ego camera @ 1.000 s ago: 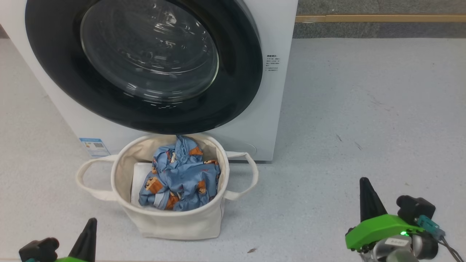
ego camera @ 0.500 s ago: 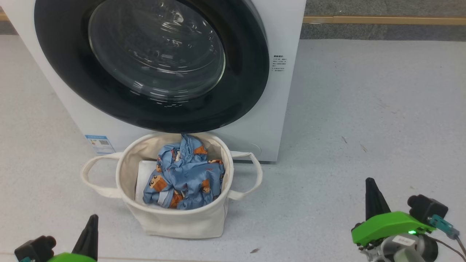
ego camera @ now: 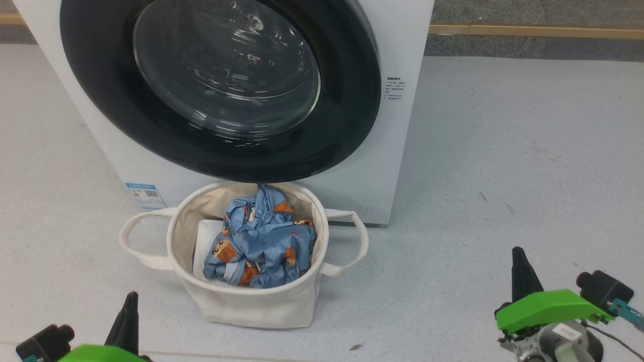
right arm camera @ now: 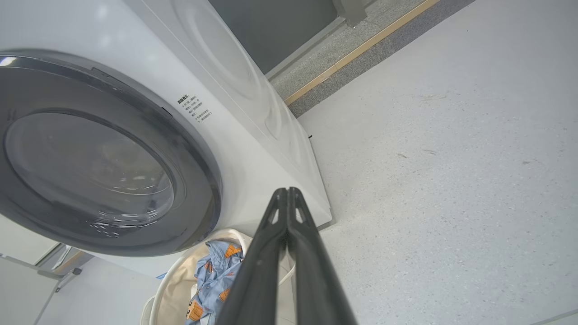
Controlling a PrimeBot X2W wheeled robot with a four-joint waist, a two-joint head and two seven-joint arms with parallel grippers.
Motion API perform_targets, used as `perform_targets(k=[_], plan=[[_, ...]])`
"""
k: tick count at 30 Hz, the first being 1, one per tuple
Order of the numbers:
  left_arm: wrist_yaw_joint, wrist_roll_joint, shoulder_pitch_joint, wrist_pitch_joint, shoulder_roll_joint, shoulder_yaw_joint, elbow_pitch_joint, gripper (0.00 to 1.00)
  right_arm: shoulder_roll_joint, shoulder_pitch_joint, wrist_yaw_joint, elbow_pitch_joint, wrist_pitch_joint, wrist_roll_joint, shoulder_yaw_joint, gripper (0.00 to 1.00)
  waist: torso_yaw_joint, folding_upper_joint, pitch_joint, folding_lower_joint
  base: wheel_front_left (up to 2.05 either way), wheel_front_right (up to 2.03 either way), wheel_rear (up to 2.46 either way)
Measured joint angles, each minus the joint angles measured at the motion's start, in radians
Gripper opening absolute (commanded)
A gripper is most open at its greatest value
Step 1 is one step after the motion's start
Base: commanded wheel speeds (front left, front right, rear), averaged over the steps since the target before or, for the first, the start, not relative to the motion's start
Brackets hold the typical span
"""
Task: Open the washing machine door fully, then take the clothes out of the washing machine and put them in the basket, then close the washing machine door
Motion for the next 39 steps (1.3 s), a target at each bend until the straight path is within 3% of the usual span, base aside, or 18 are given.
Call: perform_targets(k=[39], plan=[[0.0, -0.336, 0.007, 0.107, -0.093, 0.079, -0.079, 0.0, 0.004, 0.019, 0.0, -0.043, 0.111, 0.416, -0.072, 0.0, 0.058, 0.0, -0.003, 0.0, 0.0, 0.0, 0.0]])
